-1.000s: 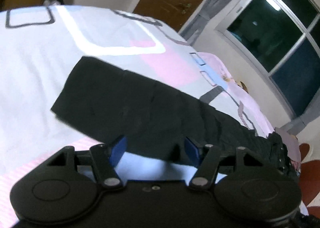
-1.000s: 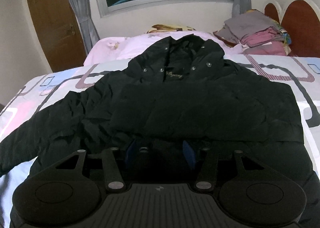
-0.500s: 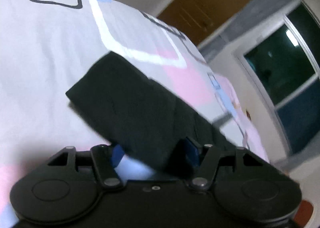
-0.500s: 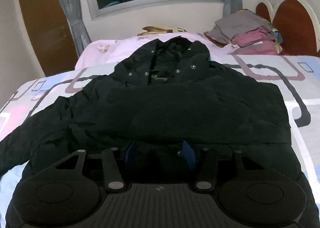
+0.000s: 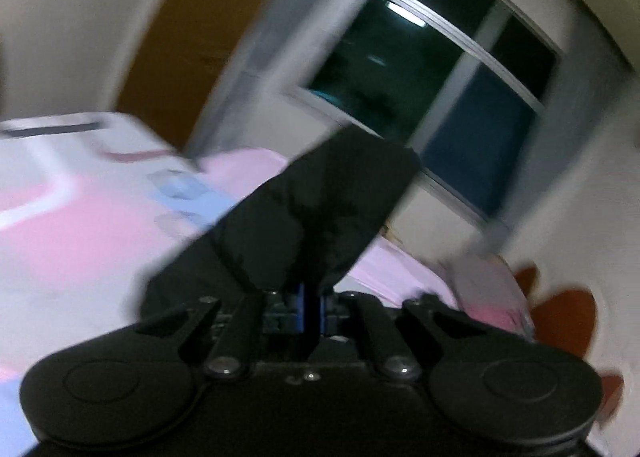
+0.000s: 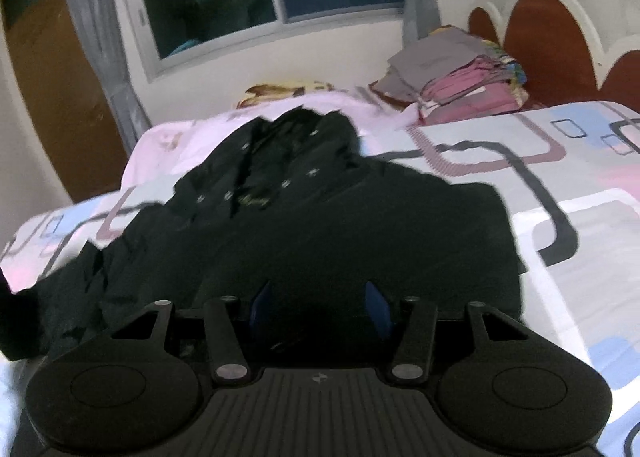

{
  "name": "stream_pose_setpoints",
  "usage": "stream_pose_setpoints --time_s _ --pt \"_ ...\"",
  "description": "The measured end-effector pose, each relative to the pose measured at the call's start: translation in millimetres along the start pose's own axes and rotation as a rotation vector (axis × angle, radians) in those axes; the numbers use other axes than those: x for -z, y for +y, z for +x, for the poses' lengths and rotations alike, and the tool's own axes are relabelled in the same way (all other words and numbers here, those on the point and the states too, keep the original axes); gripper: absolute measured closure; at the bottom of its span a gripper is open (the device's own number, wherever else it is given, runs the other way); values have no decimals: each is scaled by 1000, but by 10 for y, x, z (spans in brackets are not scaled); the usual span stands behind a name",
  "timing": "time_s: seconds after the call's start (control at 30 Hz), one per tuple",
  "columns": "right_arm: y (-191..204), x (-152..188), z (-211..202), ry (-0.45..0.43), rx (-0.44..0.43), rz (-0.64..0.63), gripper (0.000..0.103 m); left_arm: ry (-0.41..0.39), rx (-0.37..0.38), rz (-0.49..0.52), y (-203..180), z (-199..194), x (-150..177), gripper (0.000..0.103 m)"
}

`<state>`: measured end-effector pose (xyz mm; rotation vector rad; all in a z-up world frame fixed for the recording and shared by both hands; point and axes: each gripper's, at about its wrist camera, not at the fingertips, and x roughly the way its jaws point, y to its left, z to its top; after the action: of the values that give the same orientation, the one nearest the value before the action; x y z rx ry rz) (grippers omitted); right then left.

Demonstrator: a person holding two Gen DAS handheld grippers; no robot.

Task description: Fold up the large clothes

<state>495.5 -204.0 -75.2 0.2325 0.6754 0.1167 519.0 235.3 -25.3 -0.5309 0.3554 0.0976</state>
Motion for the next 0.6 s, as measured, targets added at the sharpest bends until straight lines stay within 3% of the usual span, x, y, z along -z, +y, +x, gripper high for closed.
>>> stream_pose_setpoints --time_s 0.1,0.3,0.43,0.6 --pt "-179 -55 -79 -16 7 15 52 63 96 91 -618 255 240 97" --pt "-593 -121 -198 -38 26 74 52 212 231 267 -1498 652 834 97" --pt "-842 -121 -222 -34 39 108 52 337 280 358 -1859 869 1242 97" --pt "-1075 -100 -209 -15 38 132 52 431 314 442 -2140 1008 1726 97"
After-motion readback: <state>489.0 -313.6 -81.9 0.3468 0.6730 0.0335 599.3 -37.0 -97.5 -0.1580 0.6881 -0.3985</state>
